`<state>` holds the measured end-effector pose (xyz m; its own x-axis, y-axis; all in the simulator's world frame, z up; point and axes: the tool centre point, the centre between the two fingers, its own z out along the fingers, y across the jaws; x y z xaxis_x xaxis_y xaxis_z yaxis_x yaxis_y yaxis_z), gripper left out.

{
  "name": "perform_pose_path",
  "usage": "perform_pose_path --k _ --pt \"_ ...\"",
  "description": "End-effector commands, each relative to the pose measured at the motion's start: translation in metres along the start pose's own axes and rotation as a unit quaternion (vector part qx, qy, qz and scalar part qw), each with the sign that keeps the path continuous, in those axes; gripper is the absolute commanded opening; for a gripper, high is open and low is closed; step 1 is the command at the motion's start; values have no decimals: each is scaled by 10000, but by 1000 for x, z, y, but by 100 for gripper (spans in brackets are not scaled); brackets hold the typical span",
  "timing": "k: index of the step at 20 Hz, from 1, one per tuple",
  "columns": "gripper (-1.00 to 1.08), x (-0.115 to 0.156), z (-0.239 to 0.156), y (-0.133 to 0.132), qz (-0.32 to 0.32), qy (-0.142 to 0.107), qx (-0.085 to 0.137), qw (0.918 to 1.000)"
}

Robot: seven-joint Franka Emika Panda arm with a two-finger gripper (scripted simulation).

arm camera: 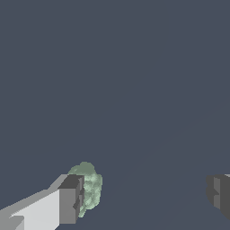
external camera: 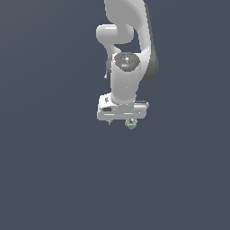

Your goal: Pick up the object and move it to a goal position.

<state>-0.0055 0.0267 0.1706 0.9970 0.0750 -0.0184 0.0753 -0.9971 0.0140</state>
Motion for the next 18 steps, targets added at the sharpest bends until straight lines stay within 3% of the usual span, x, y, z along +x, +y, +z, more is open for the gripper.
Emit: perform_pose_path --k 1,10,18 --pt "100 0 0 0 0 0 0 10000" --pt "100 1 3 37 169 -3 -60 9998" --pt "100 -1 6 33 53 -1 -56 10000"
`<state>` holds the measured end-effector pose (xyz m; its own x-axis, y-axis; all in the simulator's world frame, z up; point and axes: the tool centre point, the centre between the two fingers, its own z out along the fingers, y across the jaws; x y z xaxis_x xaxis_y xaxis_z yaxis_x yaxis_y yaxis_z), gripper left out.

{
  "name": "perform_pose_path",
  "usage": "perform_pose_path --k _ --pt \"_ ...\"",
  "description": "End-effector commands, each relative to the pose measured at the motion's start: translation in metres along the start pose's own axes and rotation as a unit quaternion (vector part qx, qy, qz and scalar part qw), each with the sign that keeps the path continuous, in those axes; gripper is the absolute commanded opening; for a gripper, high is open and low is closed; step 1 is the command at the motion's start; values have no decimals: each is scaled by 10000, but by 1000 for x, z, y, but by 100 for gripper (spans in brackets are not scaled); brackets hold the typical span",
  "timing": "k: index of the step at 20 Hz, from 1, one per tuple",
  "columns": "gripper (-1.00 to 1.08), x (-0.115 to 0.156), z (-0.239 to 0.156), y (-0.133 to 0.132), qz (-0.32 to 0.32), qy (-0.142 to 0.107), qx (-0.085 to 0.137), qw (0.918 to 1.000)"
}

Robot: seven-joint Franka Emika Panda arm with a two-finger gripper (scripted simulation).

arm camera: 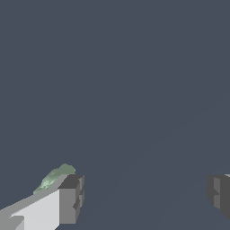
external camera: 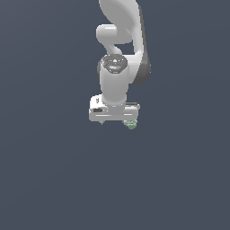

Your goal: Pick up the object and move it to a goal position.

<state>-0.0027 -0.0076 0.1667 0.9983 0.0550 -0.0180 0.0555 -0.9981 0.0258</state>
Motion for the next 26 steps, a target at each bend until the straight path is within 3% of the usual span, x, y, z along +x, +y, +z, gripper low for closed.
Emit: perform_pose_path --k 1,7,12,19,26 --pt "100 -2 3 -3 -100 1 2 10000" --pt "100 -12 15 -21 -618 15 11 9981" --pt "100 -27 31 -45 -1323 38 27 9912" --pt "100 -57 55 -83 -2474 85 60 9689" --pt "100 -77 68 -104 -3150 118 84 9490"
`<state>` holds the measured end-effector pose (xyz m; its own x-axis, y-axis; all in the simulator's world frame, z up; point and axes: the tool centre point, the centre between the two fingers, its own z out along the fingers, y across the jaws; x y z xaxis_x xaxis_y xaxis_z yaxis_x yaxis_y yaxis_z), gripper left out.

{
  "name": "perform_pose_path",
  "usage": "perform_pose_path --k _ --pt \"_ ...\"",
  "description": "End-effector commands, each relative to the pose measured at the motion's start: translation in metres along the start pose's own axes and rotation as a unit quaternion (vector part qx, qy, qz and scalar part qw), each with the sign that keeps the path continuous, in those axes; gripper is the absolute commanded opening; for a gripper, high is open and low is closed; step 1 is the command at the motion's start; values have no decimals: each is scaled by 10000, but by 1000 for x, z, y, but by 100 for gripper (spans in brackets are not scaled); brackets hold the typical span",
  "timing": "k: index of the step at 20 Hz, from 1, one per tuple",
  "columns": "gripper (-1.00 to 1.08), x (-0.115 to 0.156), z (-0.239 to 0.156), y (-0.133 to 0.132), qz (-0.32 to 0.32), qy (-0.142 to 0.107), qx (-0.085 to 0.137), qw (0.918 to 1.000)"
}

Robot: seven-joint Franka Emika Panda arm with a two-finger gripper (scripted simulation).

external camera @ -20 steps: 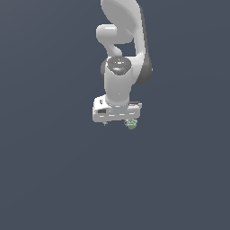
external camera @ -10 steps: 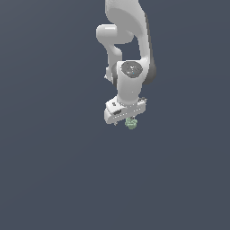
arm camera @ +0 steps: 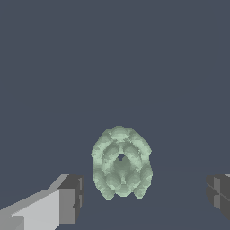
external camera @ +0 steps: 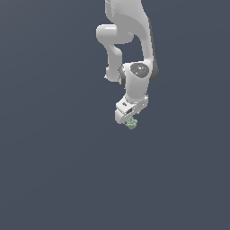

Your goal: Pick up the object and move it to a goal position.

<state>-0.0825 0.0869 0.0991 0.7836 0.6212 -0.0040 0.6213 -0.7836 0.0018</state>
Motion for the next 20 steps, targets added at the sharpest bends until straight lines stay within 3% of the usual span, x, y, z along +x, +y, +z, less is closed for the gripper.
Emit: perform_pose_path --k 1,11,20 --pt "100 -1 3 -7 -188 13 4 9998" --pt "100 -2 10 -12 -293 17 9 9996" --pt "100 -3 48 -13 -318 20 10 9995"
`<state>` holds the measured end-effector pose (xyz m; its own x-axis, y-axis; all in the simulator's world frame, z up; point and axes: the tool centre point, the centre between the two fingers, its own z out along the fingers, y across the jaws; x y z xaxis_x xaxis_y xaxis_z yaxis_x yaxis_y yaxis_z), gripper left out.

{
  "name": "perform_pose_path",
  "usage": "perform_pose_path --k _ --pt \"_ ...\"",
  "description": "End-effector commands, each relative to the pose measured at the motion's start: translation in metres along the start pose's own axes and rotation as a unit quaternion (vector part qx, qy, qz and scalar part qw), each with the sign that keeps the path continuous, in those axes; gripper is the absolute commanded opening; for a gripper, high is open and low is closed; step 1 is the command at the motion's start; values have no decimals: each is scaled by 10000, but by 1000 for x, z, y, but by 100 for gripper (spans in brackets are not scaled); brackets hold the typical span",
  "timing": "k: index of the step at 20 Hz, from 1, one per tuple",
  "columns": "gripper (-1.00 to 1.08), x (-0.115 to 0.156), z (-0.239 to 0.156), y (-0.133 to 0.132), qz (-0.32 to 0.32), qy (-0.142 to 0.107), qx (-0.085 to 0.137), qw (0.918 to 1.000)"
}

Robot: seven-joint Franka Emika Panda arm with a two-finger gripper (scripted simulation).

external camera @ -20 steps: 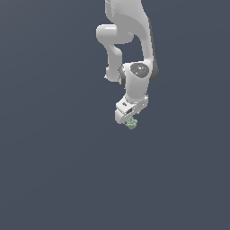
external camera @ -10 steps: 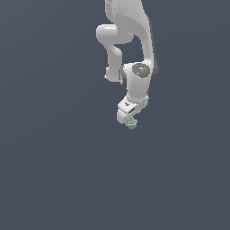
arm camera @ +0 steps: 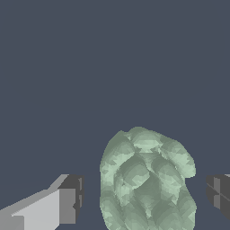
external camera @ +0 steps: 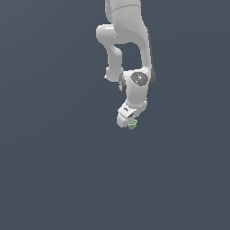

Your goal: Pick up the object and move it to a goal position.

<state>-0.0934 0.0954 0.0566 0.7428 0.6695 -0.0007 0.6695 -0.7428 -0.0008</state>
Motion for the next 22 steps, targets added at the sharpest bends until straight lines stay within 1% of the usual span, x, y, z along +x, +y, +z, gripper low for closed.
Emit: perform_pose_path --k 1,5,6,15,22 --pt "100 0 9 0 -5 3 -3 10000" --pt "100 0 13 0 -7 3 -4 10000" --pt "-100 0 13 0 -7 3 -4 10000" --pt "-100 0 13 0 -7 3 -4 10000" --pt "-100 0 3 0 -3 9 -11 10000"
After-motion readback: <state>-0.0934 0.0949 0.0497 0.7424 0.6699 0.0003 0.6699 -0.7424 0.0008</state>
